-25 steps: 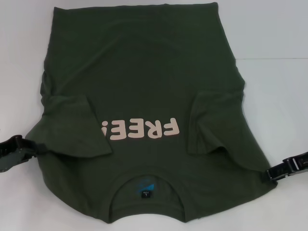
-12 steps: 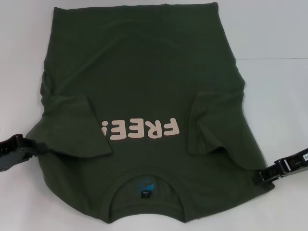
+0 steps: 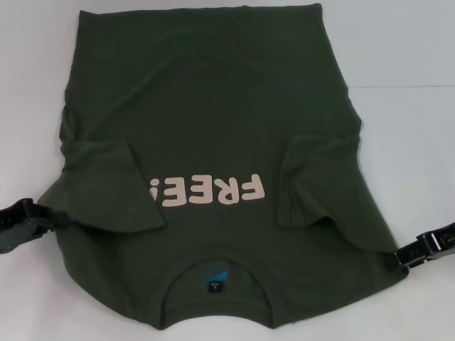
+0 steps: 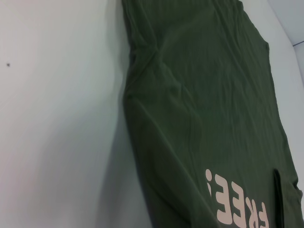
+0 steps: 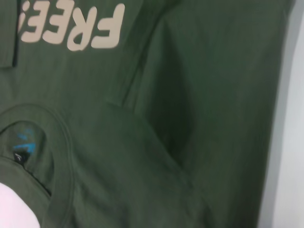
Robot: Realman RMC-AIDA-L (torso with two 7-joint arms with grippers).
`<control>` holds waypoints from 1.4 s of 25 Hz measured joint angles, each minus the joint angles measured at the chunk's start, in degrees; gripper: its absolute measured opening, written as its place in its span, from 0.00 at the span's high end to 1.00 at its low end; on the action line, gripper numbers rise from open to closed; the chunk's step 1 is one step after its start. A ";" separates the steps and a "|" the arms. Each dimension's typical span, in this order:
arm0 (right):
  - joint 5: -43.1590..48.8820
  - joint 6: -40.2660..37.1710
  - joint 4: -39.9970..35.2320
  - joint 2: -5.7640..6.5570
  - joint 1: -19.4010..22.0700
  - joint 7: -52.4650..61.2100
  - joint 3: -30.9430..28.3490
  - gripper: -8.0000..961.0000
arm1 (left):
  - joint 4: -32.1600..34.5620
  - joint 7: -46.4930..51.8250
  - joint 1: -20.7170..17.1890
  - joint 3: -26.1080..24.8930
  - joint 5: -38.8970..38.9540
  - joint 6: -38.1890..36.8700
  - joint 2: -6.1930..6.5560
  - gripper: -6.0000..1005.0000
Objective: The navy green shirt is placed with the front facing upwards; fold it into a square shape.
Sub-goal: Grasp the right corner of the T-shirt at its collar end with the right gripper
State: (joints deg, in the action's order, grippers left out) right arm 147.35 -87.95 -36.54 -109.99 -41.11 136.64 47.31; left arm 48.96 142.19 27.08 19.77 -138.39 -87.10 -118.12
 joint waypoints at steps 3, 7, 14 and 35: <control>1.57 0.32 -0.03 -0.59 -0.37 0.01 0.01 0.34 | 0.00 0.02 -0.06 0.00 0.02 0.00 0.00 0.95; 2.13 0.46 -0.38 -1.36 -0.77 0.02 -0.04 0.34 | 0.00 0.02 -0.18 0.00 0.05 0.00 0.00 0.95; 2.02 0.14 -0.42 -1.94 -1.32 -0.01 -0.03 0.34 | 0.00 0.02 -0.19 -0.04 0.05 0.00 0.00 0.95; 0.62 -1.38 -0.21 -4.03 -3.54 -0.37 0.15 0.35 | -0.01 -0.25 -0.15 -0.09 0.18 0.18 0.00 0.95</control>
State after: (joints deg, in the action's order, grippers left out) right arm 147.97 -89.33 -36.75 -114.02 -44.64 136.27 47.46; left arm 48.95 141.94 26.93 19.68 -138.21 -86.92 -118.12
